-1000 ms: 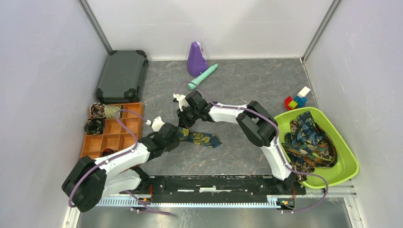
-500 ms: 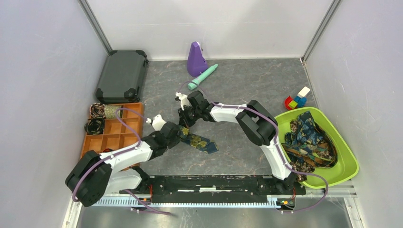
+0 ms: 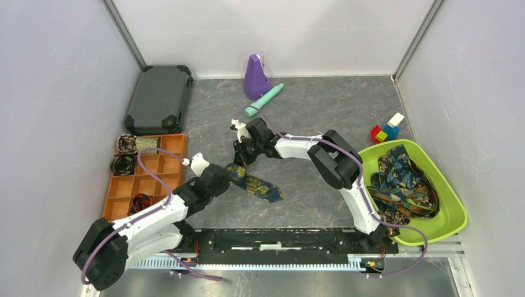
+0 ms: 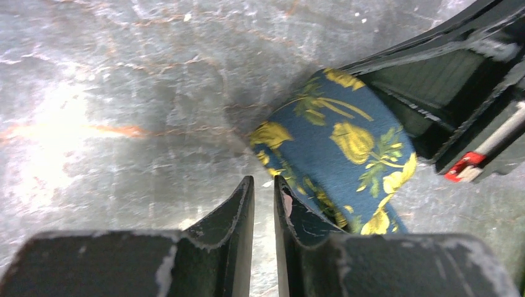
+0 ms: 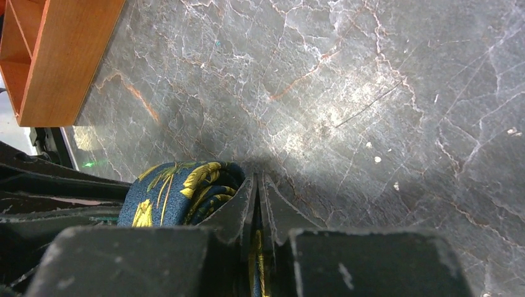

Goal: Roll the ties
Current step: Roll the tie at the center of the board.

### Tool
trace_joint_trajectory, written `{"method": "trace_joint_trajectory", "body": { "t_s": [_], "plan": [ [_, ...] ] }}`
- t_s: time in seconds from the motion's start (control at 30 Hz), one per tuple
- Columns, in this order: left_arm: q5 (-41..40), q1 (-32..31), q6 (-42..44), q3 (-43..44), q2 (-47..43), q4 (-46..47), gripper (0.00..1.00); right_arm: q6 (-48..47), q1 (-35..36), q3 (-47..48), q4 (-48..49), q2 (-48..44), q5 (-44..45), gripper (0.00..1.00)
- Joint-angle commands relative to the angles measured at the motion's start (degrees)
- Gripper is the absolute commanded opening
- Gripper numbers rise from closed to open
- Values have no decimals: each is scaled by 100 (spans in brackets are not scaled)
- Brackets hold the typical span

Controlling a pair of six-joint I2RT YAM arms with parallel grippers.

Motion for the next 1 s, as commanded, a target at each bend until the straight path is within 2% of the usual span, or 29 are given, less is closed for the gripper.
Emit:
{"method": "trace_joint_trajectory", "body": {
  "t_s": [0.0,0.17,0.27,0.4,0.53,0.6,0.77,0.83,0.97],
  "plan": [
    [-243,-17,-236,-233,-507,-501,24,-19,-22,-181,-699,17,361,11],
    [-337,-17,-92,-239,-1279,-1174,24,-50,-22,138,-1144,-8,750,17],
    [-474,-17,337,-55,-1725,-1543,26,-123,-53,398,-1480,-49,1069,20],
    [-818,-12,778,283,-2012,-2107,34,-187,-139,672,-1860,-186,1374,25],
    [-891,-8,1225,462,-2025,-2058,44,-239,-231,787,-2093,-535,1610,37],
    [-896,-2,1340,661,-1930,-2173,53,-216,-264,673,-2125,-792,1726,44],
    [-466,69,2175,1347,-1521,-2199,65,298,-271,-509,-1398,-1856,1722,48],
    [-34,205,2575,1531,-1324,-2075,72,737,-268,-1241,-825,-2392,1760,50],
    [507,488,2804,1776,-833,-2055,74,1863,-211,-2921,825,-3482,1661,51]
  ]
}}
